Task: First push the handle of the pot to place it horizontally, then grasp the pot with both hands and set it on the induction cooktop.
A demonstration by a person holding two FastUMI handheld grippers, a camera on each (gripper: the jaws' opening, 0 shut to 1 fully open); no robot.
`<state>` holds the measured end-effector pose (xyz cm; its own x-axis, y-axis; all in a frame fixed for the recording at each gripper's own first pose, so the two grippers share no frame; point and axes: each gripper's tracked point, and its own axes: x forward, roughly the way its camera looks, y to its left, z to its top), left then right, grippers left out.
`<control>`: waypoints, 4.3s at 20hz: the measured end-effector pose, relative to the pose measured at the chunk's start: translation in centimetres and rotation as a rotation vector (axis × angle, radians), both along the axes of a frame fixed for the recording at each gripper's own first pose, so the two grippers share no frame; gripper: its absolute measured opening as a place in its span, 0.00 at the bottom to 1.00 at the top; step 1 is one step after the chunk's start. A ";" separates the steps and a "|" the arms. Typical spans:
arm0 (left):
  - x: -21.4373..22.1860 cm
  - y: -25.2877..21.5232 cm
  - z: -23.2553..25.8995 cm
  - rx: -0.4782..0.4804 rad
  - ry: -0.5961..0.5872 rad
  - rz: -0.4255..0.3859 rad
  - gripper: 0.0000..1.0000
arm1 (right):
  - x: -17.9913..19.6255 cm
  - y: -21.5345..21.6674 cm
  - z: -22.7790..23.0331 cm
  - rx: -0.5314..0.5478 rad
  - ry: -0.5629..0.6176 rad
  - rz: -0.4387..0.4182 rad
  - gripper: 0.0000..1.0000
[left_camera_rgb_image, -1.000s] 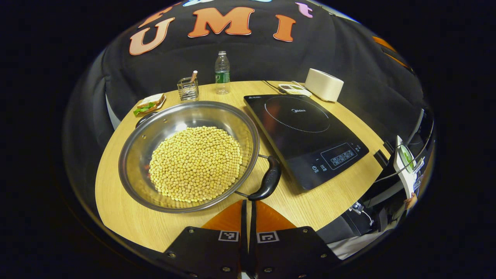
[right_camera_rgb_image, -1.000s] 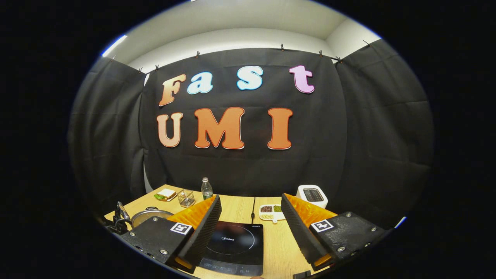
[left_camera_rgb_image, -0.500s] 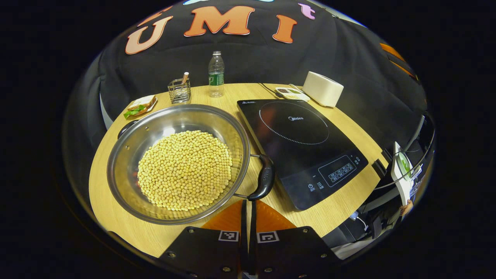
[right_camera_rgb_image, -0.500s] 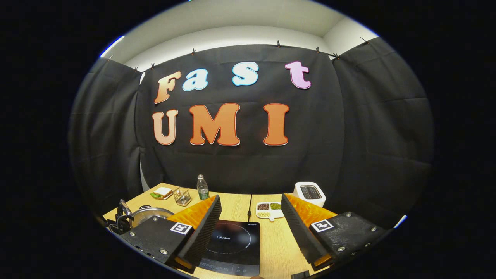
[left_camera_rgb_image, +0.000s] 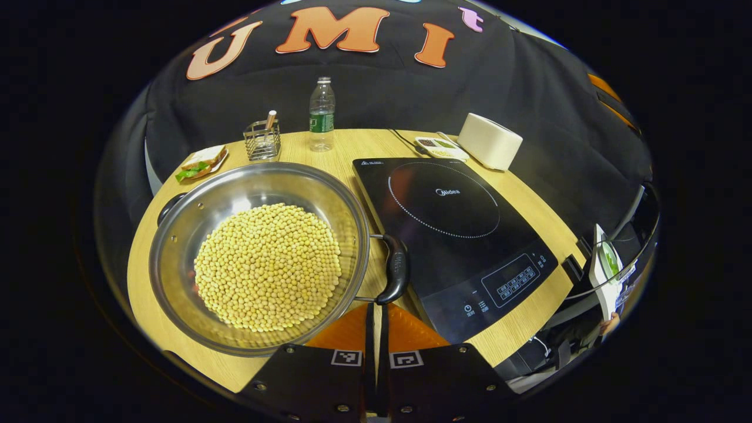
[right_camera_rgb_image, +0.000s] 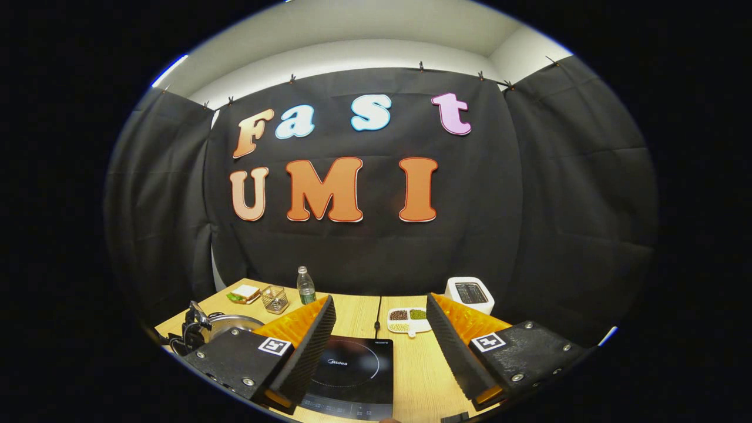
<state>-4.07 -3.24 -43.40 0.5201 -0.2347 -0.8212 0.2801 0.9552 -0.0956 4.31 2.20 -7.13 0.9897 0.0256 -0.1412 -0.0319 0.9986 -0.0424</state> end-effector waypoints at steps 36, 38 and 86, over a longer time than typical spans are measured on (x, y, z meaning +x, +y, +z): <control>7.4 -2.8 6.9 -0.136 -0.167 -0.055 0.02 | 5.7 2.1 -4.9 0.001 0.038 -0.063 0.96; 8.4 -0.2 10.4 -0.118 -0.270 -0.023 0.02 | 5.7 3.7 -5.5 0.016 0.039 -0.047 0.96; 14.2 29.9 3.0 -0.011 -0.265 0.336 0.48 | 8.3 25.4 -33.1 0.032 0.545 -0.012 0.58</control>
